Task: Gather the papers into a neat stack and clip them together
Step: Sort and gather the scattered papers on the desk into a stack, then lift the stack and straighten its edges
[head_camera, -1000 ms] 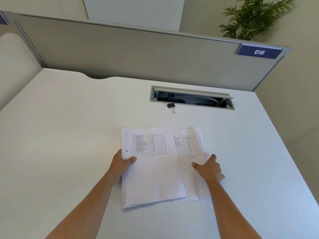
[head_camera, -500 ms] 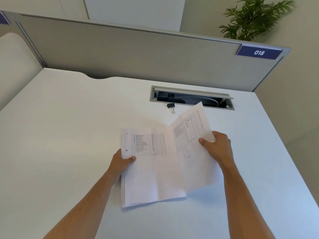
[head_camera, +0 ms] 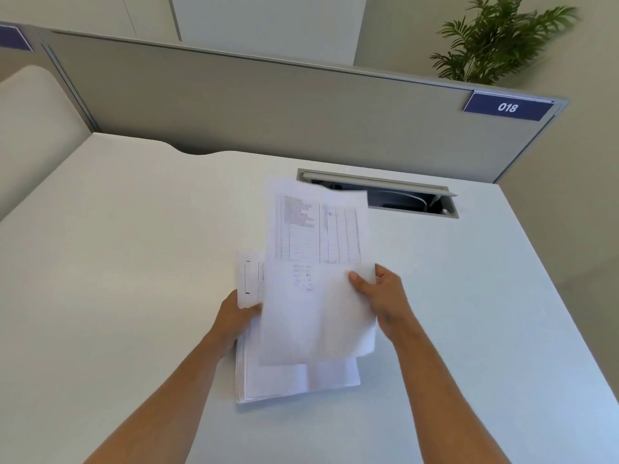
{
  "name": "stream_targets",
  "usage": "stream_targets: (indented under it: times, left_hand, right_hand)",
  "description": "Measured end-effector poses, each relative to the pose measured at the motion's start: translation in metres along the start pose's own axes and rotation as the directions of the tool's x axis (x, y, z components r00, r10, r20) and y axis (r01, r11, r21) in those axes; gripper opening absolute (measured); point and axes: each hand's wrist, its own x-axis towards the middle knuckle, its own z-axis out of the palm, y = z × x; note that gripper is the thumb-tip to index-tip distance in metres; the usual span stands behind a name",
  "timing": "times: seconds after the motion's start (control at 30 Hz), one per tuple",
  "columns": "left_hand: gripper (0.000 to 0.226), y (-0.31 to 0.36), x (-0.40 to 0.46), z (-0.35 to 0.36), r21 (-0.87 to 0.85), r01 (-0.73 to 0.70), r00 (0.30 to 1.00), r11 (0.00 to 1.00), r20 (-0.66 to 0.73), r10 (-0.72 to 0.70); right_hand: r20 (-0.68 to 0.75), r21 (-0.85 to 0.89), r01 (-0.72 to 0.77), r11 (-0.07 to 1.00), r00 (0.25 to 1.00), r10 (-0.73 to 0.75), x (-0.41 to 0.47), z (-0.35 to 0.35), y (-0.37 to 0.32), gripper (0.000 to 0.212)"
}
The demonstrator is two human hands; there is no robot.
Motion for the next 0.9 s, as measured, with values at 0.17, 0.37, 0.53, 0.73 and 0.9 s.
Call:
stream_targets:
  times: [0.17,0.37,0.53,0.73,0.9]
  left_hand:
    - [0.039,0.005,0.001,-0.001,-0.119,0.126,0.992,0.985,0.006,-0.126]
    - [0.076,0.008,-0.001,0.001,-0.031,0.083,0.996,0.996,0.018,-0.083]
    - [0.052,0.012,-0.003,0.008,0.023,0.024,0.999,0.999,0.04,-0.024]
    - [0.052,0.013,-0.004,0.029,0.017,-0.028,0.998,0.999,0.06,0.027]
    - [0.053,0.004,-0.014,0.027,0.017,-0.063,0.997,0.998,-0.034,0.063]
  right_hand:
    - [-0.15,-0.224,-0.17,0.96,0.979,0.138,0.002,0.011,0.06,0.027]
    - [-0.201,-0.577,-0.15,0.803,0.979,0.038,-0.007,0.036,0.084,0.05]
    - [-0.214,-0.822,-0.137,0.553,0.974,-0.077,-0.017,0.055,0.092,0.061]
    - [-0.229,-0.823,-0.158,0.545,0.971,-0.064,-0.016,0.06,0.086,0.066]
    - [-0.248,-0.546,-0.203,0.813,0.966,0.075,-0.009,0.039,0.082,0.074]
